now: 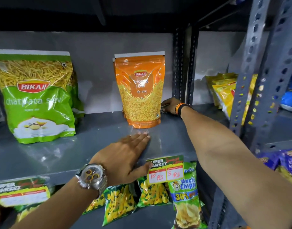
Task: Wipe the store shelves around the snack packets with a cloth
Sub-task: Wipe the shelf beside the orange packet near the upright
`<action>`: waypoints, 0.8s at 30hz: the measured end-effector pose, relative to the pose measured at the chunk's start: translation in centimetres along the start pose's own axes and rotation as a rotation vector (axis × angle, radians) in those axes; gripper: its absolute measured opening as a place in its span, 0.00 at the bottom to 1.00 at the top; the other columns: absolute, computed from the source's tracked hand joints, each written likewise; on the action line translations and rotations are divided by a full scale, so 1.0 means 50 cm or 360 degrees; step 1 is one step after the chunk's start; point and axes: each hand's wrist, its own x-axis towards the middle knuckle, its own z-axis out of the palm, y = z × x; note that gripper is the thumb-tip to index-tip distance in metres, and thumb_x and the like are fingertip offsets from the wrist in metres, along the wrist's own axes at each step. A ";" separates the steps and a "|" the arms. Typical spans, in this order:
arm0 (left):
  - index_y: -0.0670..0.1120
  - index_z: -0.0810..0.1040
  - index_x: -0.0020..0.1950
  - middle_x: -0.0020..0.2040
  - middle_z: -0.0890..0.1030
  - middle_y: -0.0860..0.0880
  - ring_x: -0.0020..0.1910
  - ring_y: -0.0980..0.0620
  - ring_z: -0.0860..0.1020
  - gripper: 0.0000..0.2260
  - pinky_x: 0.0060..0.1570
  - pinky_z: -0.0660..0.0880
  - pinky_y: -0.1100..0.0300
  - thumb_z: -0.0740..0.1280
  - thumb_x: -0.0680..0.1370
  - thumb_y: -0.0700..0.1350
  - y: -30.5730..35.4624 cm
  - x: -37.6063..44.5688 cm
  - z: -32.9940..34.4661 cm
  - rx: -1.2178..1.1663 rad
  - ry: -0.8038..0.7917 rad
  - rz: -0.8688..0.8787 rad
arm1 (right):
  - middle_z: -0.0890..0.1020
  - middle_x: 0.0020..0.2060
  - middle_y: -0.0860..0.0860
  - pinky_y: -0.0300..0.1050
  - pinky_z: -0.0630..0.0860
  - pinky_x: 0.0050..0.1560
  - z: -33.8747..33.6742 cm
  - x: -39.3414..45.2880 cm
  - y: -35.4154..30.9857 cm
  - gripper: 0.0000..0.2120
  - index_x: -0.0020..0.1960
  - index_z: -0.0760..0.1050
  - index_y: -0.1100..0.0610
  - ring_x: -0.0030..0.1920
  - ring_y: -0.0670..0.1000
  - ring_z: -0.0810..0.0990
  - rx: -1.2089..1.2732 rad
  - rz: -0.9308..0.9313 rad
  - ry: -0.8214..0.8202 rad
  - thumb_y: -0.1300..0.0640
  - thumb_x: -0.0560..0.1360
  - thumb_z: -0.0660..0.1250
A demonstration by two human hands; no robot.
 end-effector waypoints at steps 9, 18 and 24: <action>0.45 0.48 0.84 0.84 0.54 0.46 0.81 0.49 0.56 0.38 0.78 0.51 0.56 0.45 0.81 0.69 0.003 -0.001 -0.003 0.0011 -0.0061 -0.0012 | 0.83 0.56 0.53 0.44 0.77 0.61 0.005 -0.104 0.011 0.17 0.59 0.81 0.58 0.58 0.53 0.81 0.0177 -0.0123 -0.0062 0.69 0.72 0.69; 0.50 0.49 0.84 0.83 0.57 0.48 0.80 0.48 0.60 0.39 0.76 0.63 0.51 0.47 0.79 0.71 0.005 -0.020 -0.009 -0.0020 -0.0082 -0.0132 | 0.86 0.51 0.49 0.48 0.80 0.56 0.008 -0.350 -0.013 0.14 0.54 0.83 0.49 0.50 0.52 0.83 0.0153 -0.0221 0.0097 0.62 0.73 0.68; 0.52 0.51 0.83 0.82 0.62 0.48 0.77 0.48 0.66 0.47 0.74 0.67 0.48 0.38 0.72 0.79 -0.038 -0.093 -0.017 -0.0031 -0.0050 -0.0263 | 0.81 0.59 0.54 0.52 0.76 0.62 -0.062 -0.394 -0.003 0.12 0.56 0.82 0.56 0.58 0.57 0.79 0.0102 -0.0074 0.0311 0.65 0.75 0.66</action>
